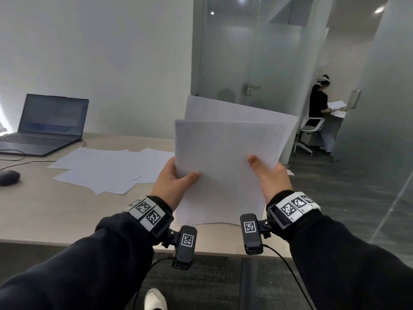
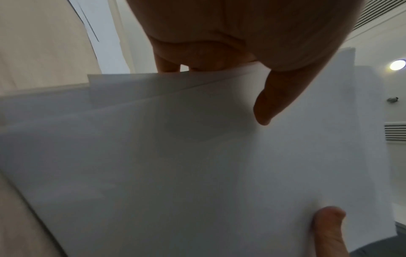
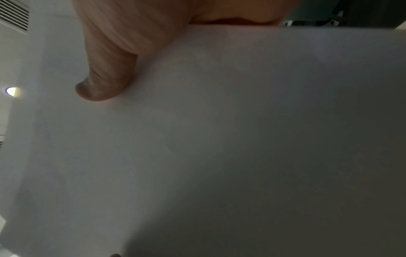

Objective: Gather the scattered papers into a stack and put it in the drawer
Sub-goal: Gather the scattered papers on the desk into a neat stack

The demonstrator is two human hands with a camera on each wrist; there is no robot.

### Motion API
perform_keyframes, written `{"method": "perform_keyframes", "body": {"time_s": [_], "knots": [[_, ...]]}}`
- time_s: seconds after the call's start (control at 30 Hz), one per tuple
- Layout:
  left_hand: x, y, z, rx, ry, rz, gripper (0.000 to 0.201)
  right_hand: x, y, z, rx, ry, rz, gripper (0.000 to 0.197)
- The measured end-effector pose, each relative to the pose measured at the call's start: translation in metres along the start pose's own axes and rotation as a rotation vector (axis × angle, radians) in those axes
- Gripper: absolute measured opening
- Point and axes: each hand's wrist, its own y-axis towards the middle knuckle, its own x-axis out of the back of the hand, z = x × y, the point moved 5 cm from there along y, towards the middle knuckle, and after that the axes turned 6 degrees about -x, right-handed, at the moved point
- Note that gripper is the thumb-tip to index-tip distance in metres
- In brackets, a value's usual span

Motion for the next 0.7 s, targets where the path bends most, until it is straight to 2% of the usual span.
{"method": "perform_keyframes", "body": {"time_s": [0.1, 0.23, 0.33, 0.4, 0.53, 0.7], "knots": [[-0.001, 0.001, 0.002, -0.012, -0.004, -0.009, 0.050, -0.002, 0.006, 0.009, 0.062, 0.009, 0.000, 0.065], [-0.002, 0.007, 0.000, -0.020, -0.019, -0.023, 0.051, -0.010, 0.012, 0.022, 0.123, 0.005, 0.044, 0.052], [-0.001, 0.009, 0.000, -0.015, -0.017, -0.035, 0.051, -0.013, 0.015, 0.015, 0.091, 0.014, 0.103, 0.065], [0.001, 0.009, 0.003, -0.004, 0.012, -0.036, 0.044, -0.009, 0.016, 0.003, 0.040, 0.035, 0.105, 0.066], [0.003, 0.007, 0.008, 0.042, 0.076, -0.089, 0.013, -0.004, 0.013, -0.017, -0.030, 0.031, 0.117, 0.052], [-0.002, 0.010, -0.002, 0.015, 0.050, -0.107, 0.016, -0.005, 0.018, 0.004, -0.008, 0.007, 0.106, 0.043]]}}
